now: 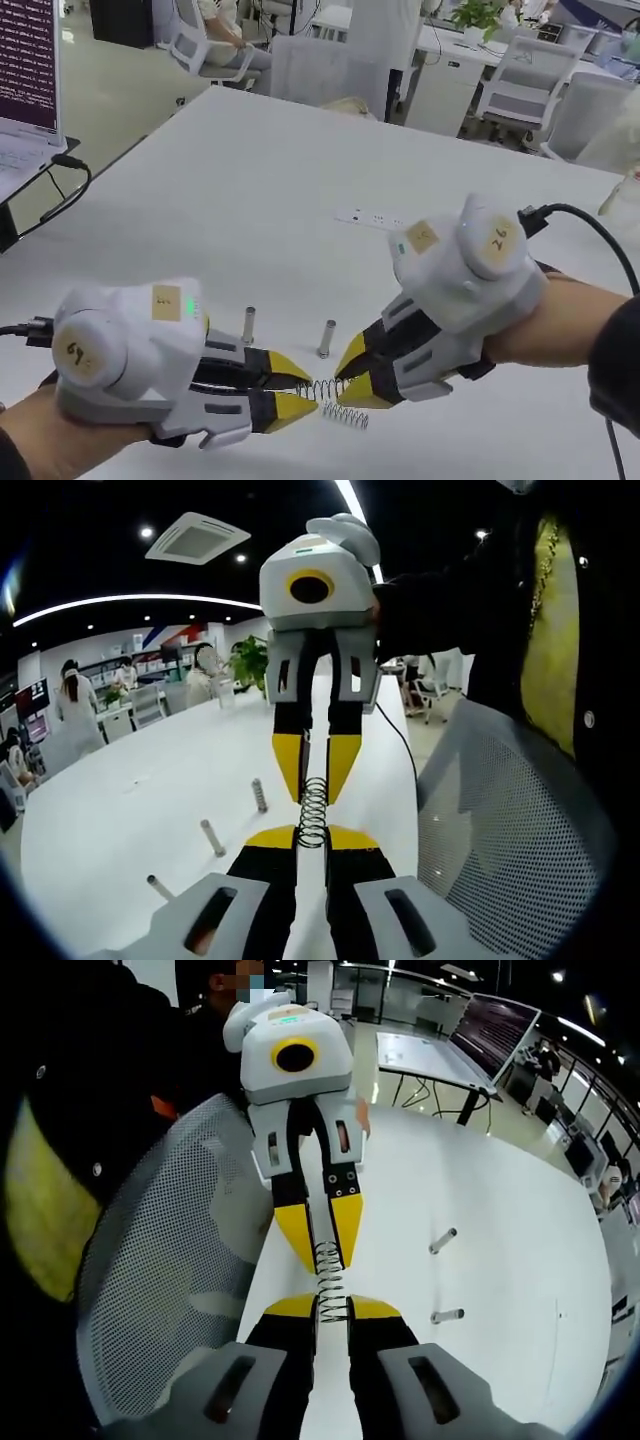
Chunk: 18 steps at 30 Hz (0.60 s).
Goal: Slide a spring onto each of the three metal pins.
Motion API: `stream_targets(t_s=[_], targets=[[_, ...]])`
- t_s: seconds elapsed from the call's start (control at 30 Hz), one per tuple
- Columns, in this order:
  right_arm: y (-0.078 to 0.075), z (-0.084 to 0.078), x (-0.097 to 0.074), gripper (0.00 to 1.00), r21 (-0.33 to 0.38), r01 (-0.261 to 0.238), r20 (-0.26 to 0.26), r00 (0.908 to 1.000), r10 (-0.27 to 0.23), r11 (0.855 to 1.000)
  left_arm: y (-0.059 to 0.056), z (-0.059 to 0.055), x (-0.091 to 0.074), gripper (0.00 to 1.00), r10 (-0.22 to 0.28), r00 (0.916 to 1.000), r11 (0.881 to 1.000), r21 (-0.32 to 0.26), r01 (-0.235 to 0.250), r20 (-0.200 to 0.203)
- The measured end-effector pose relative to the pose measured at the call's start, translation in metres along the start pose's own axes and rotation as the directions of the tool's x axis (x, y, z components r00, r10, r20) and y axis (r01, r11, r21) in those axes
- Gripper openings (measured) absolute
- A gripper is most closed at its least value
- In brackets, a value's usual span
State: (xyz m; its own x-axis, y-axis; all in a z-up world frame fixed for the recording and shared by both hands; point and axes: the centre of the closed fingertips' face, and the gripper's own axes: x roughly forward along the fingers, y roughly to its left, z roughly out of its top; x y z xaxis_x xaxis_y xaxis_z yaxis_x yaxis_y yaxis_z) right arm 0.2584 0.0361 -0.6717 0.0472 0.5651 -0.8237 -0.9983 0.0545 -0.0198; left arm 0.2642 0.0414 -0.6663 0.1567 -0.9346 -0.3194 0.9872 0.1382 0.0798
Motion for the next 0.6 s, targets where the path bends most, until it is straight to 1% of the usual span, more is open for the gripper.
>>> stream_targets(t_s=[0.13, 0.23, 0.3, 0.4, 0.6], targets=[[0.0006, 0.0, 0.0002, 0.09, 0.012, -0.003, 0.021, 0.9998, 0.003, 1.0, -0.0008, -0.0003, -0.0001, 0.02, -0.005, 1.0, 1.0, -0.001, 0.005, -0.002], [0.0014, -0.0008, 0.0005, 0.1, 0.014, -0.006, 0.023, 0.9997, 0.006, 1.0, -0.0015, 0.0021, 0.0, 0.02, -0.009, 0.9999, 1.0, -0.001, 0.009, 0.008], [0.0029, -0.0005, 0.0008, 0.13, 0.017, -0.012, 0.029, 0.9995, 0.012, 1.0, -0.001, 0.0026, -0.0003, 0.02, -0.007, 0.9999, 1.0, 0.0, 0.007, 0.01], [0.0021, -0.0017, 0.0009, 0.11, 0.01, -0.007, 0.026, 0.9996, 0.007, 1.0, -0.0012, 0.0036, -0.0006, 0.02, -0.008, 0.9998, 1.0, -0.004, 0.008, 0.015], [0.0004, -0.0016, 0.0005, 0.09, 0.017, -0.002, 0.044, 0.999, 0.001, 1.0, -0.0004, 0.0051, -0.002, 0.02, -0.005, 0.9997, 1.0, -0.013, 0.005, 0.024]])
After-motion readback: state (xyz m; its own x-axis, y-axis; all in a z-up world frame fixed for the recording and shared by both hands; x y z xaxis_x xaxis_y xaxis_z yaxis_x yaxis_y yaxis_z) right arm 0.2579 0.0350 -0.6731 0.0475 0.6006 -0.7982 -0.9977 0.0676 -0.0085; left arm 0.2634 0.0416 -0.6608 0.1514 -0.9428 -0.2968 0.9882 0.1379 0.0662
